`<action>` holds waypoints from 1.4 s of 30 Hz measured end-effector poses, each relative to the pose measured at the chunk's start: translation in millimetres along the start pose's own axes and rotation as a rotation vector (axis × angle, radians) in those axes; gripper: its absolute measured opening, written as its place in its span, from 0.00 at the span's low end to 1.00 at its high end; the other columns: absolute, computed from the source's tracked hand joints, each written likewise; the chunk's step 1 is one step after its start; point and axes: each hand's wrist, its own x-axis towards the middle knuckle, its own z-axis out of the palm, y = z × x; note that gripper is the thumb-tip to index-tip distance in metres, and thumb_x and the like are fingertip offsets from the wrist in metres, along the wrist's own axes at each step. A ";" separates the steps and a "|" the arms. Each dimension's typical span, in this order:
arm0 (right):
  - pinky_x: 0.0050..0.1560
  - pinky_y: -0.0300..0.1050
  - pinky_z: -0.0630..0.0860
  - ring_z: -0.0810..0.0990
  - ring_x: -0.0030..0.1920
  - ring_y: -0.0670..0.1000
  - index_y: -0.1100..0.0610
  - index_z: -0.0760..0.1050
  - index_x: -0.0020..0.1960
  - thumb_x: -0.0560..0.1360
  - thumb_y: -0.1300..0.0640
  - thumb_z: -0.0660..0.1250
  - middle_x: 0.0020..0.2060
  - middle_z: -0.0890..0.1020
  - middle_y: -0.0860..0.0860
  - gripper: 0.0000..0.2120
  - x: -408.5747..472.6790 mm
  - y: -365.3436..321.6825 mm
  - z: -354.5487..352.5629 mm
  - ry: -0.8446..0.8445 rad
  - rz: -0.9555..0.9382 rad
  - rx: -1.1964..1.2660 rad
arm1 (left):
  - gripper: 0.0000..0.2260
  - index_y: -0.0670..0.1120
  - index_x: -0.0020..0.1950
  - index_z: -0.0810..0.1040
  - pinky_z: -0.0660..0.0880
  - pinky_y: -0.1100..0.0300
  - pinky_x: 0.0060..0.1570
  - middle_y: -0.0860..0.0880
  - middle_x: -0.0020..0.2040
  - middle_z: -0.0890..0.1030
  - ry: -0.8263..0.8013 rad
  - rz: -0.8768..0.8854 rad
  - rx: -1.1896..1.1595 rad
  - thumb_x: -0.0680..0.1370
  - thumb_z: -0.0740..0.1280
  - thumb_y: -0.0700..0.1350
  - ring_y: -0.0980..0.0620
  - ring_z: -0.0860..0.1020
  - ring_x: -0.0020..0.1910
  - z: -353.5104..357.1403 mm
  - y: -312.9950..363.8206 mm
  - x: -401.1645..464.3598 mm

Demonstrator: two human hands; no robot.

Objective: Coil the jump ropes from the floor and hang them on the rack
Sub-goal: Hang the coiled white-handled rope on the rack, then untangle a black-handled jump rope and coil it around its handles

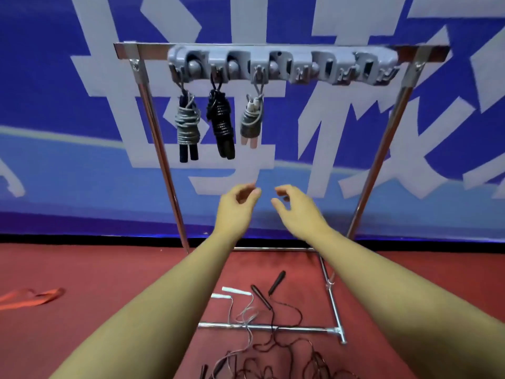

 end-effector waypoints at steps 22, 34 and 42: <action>0.71 0.52 0.68 0.71 0.71 0.59 0.53 0.67 0.76 0.82 0.44 0.65 0.72 0.73 0.54 0.26 -100.6 380.7 320.2 -0.572 0.485 -0.287 | 0.10 0.40 0.56 0.82 0.71 0.64 0.48 0.46 0.47 0.84 -0.267 -0.666 0.415 0.80 0.71 0.46 0.52 0.78 0.45 100.3 -513.0 -85.2; 0.57 0.50 0.76 0.82 0.58 0.59 0.52 0.78 0.59 0.79 0.47 0.70 0.53 0.85 0.57 0.12 -82.2 471.1 382.6 -0.305 0.801 -0.163 | 0.12 0.48 0.58 0.85 0.77 0.53 0.61 0.45 0.51 0.87 -0.263 -0.751 0.591 0.78 0.72 0.51 0.45 0.83 0.55 159.4 -604.2 -61.3; 0.37 0.39 0.76 0.80 0.32 0.47 0.56 0.80 0.48 0.80 0.61 0.70 0.33 0.84 0.52 0.02 -120.2 394.3 338.8 -0.329 0.831 0.703 | 0.12 0.43 0.48 0.77 0.77 0.60 0.28 0.45 0.42 0.80 0.106 -1.126 -0.432 0.86 0.59 0.45 0.49 0.80 0.32 159.2 -551.2 -61.3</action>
